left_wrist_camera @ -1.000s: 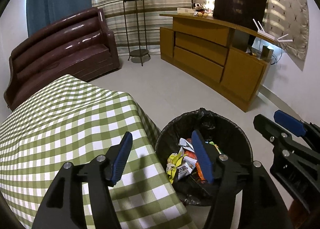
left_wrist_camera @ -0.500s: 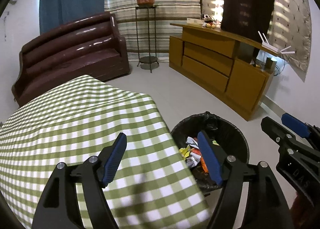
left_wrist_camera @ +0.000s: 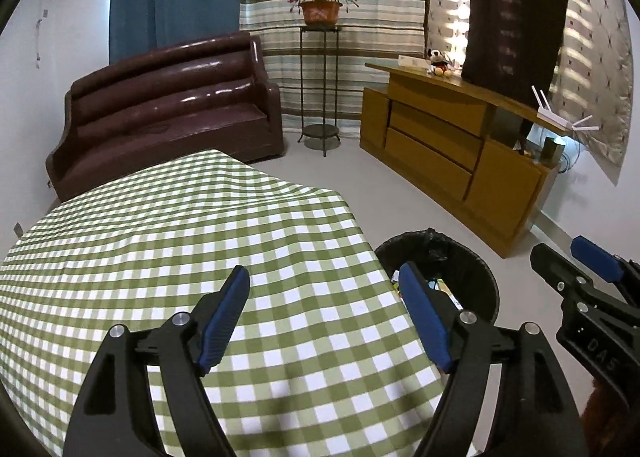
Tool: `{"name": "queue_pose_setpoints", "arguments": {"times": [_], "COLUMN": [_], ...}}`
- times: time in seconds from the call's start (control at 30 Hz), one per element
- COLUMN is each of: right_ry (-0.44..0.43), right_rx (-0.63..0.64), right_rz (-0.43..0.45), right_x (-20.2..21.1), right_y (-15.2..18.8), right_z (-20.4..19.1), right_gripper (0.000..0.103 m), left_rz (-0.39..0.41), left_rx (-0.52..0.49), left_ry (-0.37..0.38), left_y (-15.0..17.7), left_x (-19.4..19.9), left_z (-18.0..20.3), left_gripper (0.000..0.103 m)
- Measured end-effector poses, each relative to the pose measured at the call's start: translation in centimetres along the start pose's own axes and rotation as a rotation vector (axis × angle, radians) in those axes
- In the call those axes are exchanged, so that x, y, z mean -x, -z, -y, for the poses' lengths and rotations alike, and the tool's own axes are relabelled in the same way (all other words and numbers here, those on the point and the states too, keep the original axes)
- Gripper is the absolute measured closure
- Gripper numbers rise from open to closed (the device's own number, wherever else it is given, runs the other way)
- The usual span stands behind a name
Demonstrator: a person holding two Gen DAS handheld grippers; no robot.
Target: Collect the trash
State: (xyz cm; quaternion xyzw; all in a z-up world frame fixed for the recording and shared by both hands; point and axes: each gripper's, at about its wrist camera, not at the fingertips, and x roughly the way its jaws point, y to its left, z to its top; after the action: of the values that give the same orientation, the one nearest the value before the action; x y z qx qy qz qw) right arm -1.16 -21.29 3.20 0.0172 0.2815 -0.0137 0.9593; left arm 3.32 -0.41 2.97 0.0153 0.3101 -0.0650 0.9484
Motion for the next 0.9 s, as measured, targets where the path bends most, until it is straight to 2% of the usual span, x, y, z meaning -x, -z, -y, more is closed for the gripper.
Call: {"name": "queue_pose_setpoints", "arguments": {"times": [0.37,0.9], "right_ry": [0.0,0.001], "right_rx": [0.005,0.006], "right_rz": [0.027,0.027], "right_x": [2.8,3.0], "right_y": [0.4,0.7], "right_z": [-0.3,-0.1], "right_gripper": [0.041,0.04], "left_rz": [0.025,0.028], "left_rx": [0.015,0.023], "left_ry": [-0.035,-0.042], "left_y": [1.1,1.6], "left_x": [2.5,2.9], "left_z": [-0.7,-0.8], "left_gripper": [0.027,0.026]}}
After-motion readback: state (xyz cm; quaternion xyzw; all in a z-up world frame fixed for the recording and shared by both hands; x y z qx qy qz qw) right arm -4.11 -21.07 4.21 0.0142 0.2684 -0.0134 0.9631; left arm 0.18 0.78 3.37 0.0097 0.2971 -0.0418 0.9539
